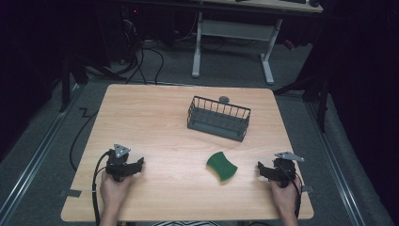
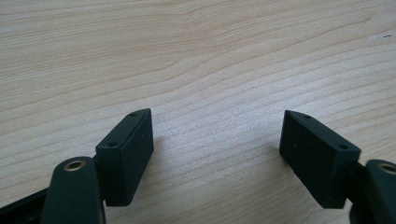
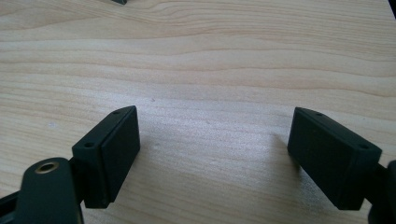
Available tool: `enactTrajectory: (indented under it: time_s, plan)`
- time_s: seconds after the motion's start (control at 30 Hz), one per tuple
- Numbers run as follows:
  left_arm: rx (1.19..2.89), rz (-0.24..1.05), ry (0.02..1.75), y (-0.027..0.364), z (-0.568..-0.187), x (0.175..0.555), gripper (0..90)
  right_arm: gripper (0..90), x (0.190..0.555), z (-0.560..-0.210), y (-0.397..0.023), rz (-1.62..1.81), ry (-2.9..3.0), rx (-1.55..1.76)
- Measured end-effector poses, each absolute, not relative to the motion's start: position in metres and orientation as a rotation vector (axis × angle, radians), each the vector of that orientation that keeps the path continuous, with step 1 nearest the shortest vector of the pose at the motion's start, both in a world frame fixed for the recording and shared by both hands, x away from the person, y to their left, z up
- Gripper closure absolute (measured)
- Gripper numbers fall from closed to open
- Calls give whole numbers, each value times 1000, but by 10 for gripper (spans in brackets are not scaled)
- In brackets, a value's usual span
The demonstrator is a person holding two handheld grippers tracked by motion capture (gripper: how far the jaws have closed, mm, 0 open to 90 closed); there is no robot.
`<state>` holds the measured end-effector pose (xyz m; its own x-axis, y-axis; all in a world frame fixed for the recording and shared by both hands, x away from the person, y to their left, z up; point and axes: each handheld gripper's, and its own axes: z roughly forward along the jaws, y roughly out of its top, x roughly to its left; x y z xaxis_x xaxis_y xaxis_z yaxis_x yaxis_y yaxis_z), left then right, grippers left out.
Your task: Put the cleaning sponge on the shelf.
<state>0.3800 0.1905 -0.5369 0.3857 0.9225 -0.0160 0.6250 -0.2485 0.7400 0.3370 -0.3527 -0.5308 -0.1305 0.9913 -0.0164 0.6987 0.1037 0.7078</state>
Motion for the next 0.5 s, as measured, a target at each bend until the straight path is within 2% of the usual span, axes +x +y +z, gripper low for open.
enactTrajectory:
  time_s: [0.5]
  plan:
    - [1980, 558, 1322, 190, -537, 381, 237, 157, 337, -531, -352, 778, 1912, 1628]
